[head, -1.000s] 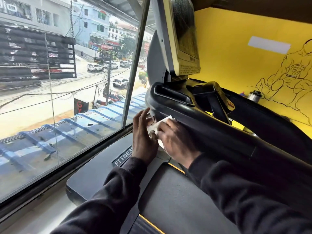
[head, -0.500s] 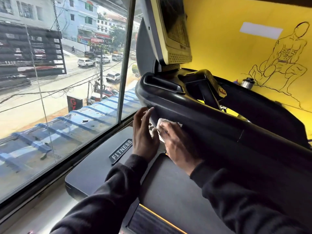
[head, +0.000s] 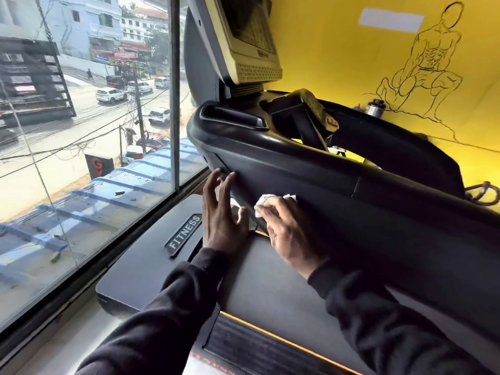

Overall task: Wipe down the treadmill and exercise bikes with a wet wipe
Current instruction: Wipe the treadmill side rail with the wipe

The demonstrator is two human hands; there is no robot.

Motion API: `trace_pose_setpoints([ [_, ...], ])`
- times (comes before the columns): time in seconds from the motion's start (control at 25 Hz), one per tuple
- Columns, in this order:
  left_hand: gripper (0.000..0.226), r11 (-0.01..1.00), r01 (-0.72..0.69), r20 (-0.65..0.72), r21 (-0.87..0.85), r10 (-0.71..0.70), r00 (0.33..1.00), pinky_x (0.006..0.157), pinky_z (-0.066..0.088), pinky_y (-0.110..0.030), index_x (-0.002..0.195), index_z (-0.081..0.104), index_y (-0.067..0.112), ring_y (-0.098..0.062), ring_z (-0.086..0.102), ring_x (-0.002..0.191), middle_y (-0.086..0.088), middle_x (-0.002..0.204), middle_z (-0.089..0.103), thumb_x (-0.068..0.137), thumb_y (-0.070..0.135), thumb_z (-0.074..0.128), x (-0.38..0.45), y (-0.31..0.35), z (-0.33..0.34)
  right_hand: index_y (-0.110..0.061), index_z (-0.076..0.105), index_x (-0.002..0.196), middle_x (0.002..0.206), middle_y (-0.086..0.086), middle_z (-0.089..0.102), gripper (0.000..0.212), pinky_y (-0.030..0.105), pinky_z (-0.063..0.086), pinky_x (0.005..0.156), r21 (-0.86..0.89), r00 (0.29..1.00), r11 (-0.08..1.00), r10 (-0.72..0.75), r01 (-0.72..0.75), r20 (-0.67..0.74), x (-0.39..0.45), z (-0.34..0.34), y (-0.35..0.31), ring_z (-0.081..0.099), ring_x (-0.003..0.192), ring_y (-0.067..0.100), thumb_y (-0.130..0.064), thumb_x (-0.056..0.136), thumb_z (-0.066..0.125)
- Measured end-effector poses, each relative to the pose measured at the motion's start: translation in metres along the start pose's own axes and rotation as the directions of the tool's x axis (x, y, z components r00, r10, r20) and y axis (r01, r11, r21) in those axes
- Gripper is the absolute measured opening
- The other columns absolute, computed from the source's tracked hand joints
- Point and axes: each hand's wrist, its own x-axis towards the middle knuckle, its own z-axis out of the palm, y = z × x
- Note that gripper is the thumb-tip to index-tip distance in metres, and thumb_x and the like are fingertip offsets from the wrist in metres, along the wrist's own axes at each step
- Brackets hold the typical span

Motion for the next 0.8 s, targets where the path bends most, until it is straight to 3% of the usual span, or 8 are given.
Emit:
trace_pose_setpoints([
  [0.12, 0.074, 0.999, -0.031, 0.051, 0.026, 0.030, 0.998, 0.106, 0.039, -0.054, 0.140, 0.044, 0.008, -0.040, 0.039, 0.135, -0.026, 0.147, 0.034, 0.069, 0.000, 0.063, -0.011, -0.002, 0.001, -0.007, 0.068, 0.089, 0.098, 0.003, 0.064, 0.039, 0.042, 0.047, 0.075, -0.007, 0.995, 0.997, -0.074, 0.075, 0.070, -0.023, -0.005, 0.007, 0.053, 0.075, 0.024, -0.008, 0.101, 0.031],
  [0.28, 0.071, 0.999, -0.014, 0.101, 0.049, 0.009, 0.995, 0.113, 0.033, -0.049, 0.141, 0.042, 0.006, -0.040, 0.034, 0.139, -0.027, 0.151, 0.029, 0.073, 0.010, 0.059, -0.020, 0.006, 0.010, -0.009, 0.069, 0.096, 0.101, 0.002, 0.064, 0.023, 0.037, 0.047, 0.080, 0.021, 0.996, 0.996, 0.091, -0.091, 0.017, -0.029, -0.009, 0.012, 0.057, 0.082, 0.024, 0.005, 0.087, 0.052],
  [0.4, 0.070, 0.997, -0.003, 0.135, 0.074, -0.007, 0.991, 0.116, 0.029, -0.046, 0.142, 0.043, 0.003, -0.038, 0.028, 0.143, -0.026, 0.153, 0.026, 0.074, 0.017, 0.055, -0.033, 0.014, 0.014, -0.008, 0.068, 0.089, 0.092, 0.005, 0.062, 0.017, 0.038, 0.046, 0.076, -0.020, 0.995, 1.000, 0.016, -0.014, 0.097, -0.049, -0.007, 0.011, 0.055, 0.077, 0.027, 0.005, 0.080, 0.061],
  [0.52, 0.070, 0.990, -0.068, 0.184, 0.126, 0.044, 0.982, 0.113, 0.031, -0.053, 0.142, 0.041, 0.011, -0.038, 0.029, 0.143, -0.022, 0.154, 0.026, 0.075, 0.017, 0.061, -0.046, 0.019, 0.019, -0.009, 0.070, 0.096, 0.097, 0.004, 0.063, 0.015, 0.037, 0.046, 0.083, -0.023, 0.988, 0.989, 0.150, -0.149, 0.030, -0.064, -0.015, 0.018, 0.057, 0.083, 0.025, -0.002, 0.086, 0.061],
  [0.64, 0.076, 0.983, -0.119, 0.232, 0.142, 0.084, 0.969, 0.110, 0.029, -0.062, 0.142, 0.040, 0.012, -0.041, 0.027, 0.143, -0.023, 0.153, 0.028, 0.072, 0.016, 0.071, -0.060, 0.027, 0.028, -0.009, 0.071, 0.094, 0.096, 0.005, 0.064, 0.012, 0.037, 0.047, 0.086, -0.047, 0.988, 0.988, 0.151, -0.151, 0.015, -0.075, -0.017, 0.015, 0.059, 0.084, 0.026, -0.005, 0.088, 0.061],
  [0.8, 0.075, 0.976, -0.149, 0.307, 0.157, 0.095, 0.947, 0.110, 0.026, -0.066, 0.144, 0.035, 0.010, -0.042, 0.020, 0.146, -0.021, 0.154, 0.023, 0.075, 0.026, 0.061, -0.072, 0.034, 0.037, -0.010, 0.072, 0.097, 0.096, 0.004, 0.064, 0.016, 0.036, 0.049, 0.084, -0.061, 0.973, 0.972, 0.225, -0.227, -0.042, -0.094, -0.025, 0.018, 0.059, 0.084, 0.024, -0.005, 0.088, 0.060],
])
